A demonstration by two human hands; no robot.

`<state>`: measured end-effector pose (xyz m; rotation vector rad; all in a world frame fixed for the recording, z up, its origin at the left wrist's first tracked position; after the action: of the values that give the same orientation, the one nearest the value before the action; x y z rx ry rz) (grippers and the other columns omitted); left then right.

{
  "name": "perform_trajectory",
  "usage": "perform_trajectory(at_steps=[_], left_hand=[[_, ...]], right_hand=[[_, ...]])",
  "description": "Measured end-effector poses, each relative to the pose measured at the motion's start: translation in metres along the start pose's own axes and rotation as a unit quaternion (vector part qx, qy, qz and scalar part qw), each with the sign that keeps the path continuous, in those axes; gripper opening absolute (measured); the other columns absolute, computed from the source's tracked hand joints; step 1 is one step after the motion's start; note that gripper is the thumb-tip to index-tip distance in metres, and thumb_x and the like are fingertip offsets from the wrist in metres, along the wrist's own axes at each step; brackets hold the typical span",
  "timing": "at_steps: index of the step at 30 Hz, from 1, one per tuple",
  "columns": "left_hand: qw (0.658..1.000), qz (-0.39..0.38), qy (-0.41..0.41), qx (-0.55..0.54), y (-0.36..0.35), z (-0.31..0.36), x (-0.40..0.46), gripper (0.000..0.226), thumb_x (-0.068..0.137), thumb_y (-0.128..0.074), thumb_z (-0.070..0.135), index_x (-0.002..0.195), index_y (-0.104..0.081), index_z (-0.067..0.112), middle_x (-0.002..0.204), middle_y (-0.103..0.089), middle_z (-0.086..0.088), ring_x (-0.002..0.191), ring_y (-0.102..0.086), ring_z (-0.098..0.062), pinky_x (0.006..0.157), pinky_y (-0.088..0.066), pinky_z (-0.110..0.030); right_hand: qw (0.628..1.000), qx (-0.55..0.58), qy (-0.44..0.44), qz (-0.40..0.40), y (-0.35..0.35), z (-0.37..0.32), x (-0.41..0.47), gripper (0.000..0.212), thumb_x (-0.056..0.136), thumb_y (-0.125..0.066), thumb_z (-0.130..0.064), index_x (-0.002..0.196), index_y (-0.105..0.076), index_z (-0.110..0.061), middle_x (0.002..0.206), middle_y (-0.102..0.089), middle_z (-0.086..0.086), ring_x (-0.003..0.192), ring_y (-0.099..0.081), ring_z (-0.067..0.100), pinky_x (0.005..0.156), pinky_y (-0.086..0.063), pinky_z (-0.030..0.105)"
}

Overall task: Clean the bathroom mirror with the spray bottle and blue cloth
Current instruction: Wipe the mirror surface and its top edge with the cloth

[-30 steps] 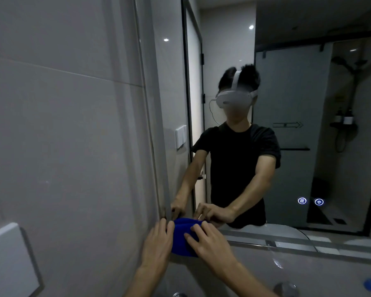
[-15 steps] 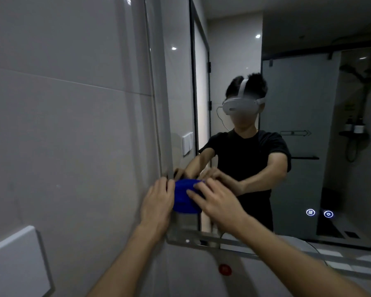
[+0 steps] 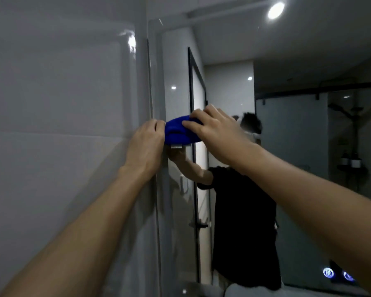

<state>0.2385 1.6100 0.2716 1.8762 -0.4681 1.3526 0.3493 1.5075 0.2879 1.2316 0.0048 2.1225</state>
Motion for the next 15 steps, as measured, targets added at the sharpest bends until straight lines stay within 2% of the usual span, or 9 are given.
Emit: perform_trajectory(at_steps=[2,7,15], left_hand=[[1.000,0.016,0.004,-0.004,0.008,-0.002,0.024,0.044,0.087,-0.061,0.001,0.128,-0.048,0.004,0.120,-0.059,-0.018,0.103,-0.058,-0.032,0.089,-0.048,-0.039],[0.999,0.047,0.005,-0.017,0.028,-0.007,0.076,0.042,0.087,-0.061,0.000,0.125,-0.043,0.005,0.110,-0.062,-0.021,0.093,-0.063,-0.035,0.079,-0.054,-0.045],[0.997,0.080,0.000,0.019,0.051,-0.018,0.143,0.038,0.090,-0.055,-0.002,0.126,-0.045,0.002,0.123,-0.057,-0.024,0.108,-0.056,-0.040,0.077,-0.038,-0.037]], right_hand=[[1.000,-0.014,-0.012,-0.001,0.009,0.015,0.021,0.059,0.092,-0.065,-0.020,0.145,-0.042,-0.019,0.142,-0.046,0.008,0.127,-0.042,0.029,0.106,-0.039,0.043],[0.998,-0.042,-0.042,0.010,0.026,0.043,0.071,0.060,0.091,-0.067,-0.023,0.146,-0.042,-0.020,0.141,-0.048,0.007,0.129,-0.042,0.028,0.105,-0.040,0.042],[0.995,-0.078,-0.056,0.030,0.041,0.091,0.138,0.053,0.092,-0.065,-0.022,0.143,-0.047,-0.019,0.135,-0.054,0.009,0.126,-0.046,0.031,0.100,-0.046,0.048]])
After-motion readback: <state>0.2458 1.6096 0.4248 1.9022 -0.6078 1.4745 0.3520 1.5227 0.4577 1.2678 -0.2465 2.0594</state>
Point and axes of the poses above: each hand's wrist, its own x-axis towards the middle knuckle, its own y-axis out of the back of the hand, z = x × y, the point moved 5 cm from there along x, towards the middle knuckle
